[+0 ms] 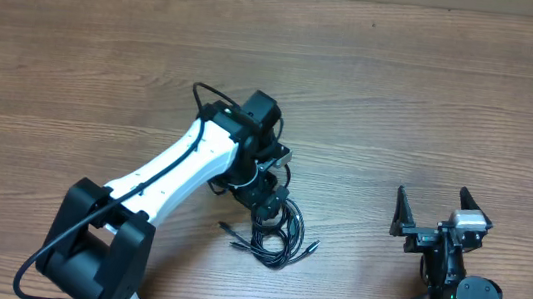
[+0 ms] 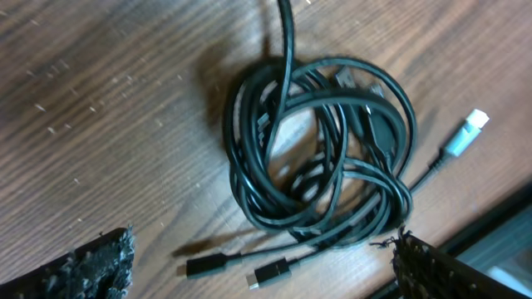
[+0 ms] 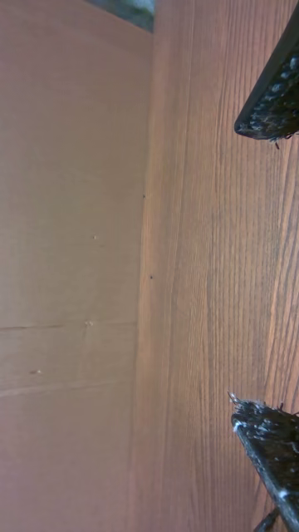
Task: Untangle cables
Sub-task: 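Move the left gripper forward over the black cable bundle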
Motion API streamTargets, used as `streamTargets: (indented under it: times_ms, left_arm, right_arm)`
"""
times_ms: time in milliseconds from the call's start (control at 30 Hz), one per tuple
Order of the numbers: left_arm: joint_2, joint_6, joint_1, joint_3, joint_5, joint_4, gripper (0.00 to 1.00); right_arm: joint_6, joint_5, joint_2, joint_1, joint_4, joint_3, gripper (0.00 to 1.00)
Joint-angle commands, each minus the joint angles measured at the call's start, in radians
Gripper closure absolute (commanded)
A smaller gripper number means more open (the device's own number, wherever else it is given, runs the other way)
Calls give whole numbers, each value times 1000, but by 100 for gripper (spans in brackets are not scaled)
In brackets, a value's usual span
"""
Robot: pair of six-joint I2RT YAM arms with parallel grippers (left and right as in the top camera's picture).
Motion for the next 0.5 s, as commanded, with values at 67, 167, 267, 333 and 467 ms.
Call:
streamTargets:
  times_ms: [67, 167, 267, 333, 467]
  left_arm:
    - [8, -146, -45, 25, -132, 28, 0]
    - [8, -203, -55, 25, -177, 45, 0]
    - [8, -218, -56, 25, -184, 53, 0]
    - [8, -218, -56, 25, -184, 54, 0]
    - [8, -214, -59, 20, -203, 53, 15]
  right_arm:
    - [-5, -2, -8, -3, 3, -10, 0]
    - [-5, -2, -8, -3, 3, -10, 0]
    - [-5, -2, -8, -3, 3, -10, 0]
    - [-5, -2, -8, -3, 3, -10, 0]
    - [-5, -2, -8, -3, 3, -10, 0]
